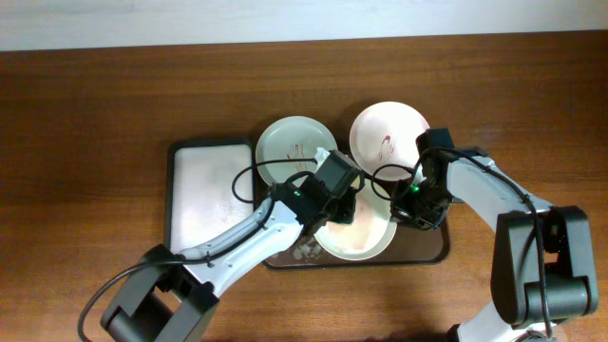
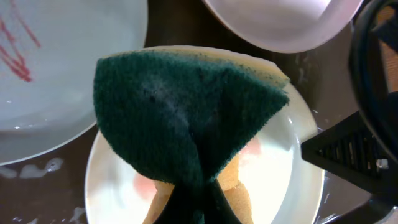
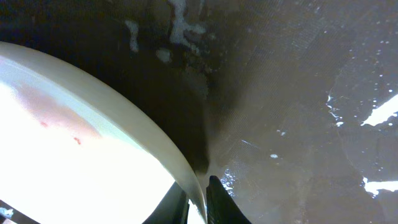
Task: Clean dirty plates on tray and stack at the side
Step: 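Scrub the front plate with the sponge held in the left gripper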
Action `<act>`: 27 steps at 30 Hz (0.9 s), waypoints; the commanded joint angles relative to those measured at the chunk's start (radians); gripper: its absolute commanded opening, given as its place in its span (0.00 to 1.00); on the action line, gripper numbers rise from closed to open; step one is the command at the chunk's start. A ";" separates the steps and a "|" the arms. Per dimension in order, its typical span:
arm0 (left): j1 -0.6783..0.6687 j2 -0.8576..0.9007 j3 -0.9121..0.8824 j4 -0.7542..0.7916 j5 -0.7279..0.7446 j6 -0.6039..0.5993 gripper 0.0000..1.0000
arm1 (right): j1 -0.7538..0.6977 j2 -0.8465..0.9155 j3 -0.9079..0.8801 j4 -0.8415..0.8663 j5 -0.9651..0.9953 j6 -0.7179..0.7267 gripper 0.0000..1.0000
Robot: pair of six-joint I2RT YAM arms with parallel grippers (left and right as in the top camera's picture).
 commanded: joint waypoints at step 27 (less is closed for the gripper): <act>0.045 -0.047 0.008 -0.186 -0.008 0.017 0.00 | 0.001 0.006 0.010 -0.011 0.038 -0.017 0.22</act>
